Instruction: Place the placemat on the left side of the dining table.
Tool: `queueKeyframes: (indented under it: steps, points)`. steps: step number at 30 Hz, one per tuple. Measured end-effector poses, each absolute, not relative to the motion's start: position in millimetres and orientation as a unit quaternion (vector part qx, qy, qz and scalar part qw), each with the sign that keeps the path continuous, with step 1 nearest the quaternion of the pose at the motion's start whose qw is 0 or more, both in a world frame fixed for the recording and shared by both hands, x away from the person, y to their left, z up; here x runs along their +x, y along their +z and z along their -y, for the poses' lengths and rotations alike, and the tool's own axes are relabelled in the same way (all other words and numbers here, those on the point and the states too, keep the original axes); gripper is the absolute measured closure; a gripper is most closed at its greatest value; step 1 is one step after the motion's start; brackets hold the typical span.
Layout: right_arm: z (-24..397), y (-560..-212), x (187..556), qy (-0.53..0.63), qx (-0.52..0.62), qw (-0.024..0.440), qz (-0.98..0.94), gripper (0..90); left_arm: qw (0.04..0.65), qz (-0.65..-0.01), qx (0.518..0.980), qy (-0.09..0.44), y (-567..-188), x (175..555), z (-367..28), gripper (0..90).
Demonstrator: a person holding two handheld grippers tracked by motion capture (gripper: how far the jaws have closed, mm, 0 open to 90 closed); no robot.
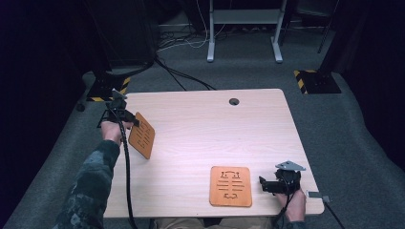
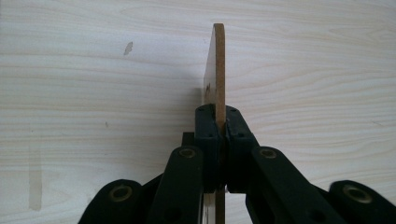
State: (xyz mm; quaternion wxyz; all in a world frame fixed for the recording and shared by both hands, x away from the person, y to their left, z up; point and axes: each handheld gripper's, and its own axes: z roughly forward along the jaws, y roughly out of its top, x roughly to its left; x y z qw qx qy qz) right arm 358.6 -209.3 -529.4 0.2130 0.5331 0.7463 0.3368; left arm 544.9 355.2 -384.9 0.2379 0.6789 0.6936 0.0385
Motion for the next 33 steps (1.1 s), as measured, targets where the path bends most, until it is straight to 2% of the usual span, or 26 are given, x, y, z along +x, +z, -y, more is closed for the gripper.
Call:
queueKeyframes:
  steps: [20,23,33]
  points:
    - [208.8,-529.4,358.4,0.335,0.533,0.213,-0.747,0.5,0.247,-0.696,0.674,0.020,-391.2,548.9,-363.7,86.5]
    - [208.7,-529.4,358.5,0.334,0.532,0.214,-0.748,0.4,0.261,-0.703,0.662,0.010,-393.9,548.4,-363.3,86.5]
    - [208.8,-529.4,358.4,0.334,0.532,0.214,-0.748,0.5,0.259,-0.697,0.669,0.011,-394.8,548.4,-364.3,86.2]
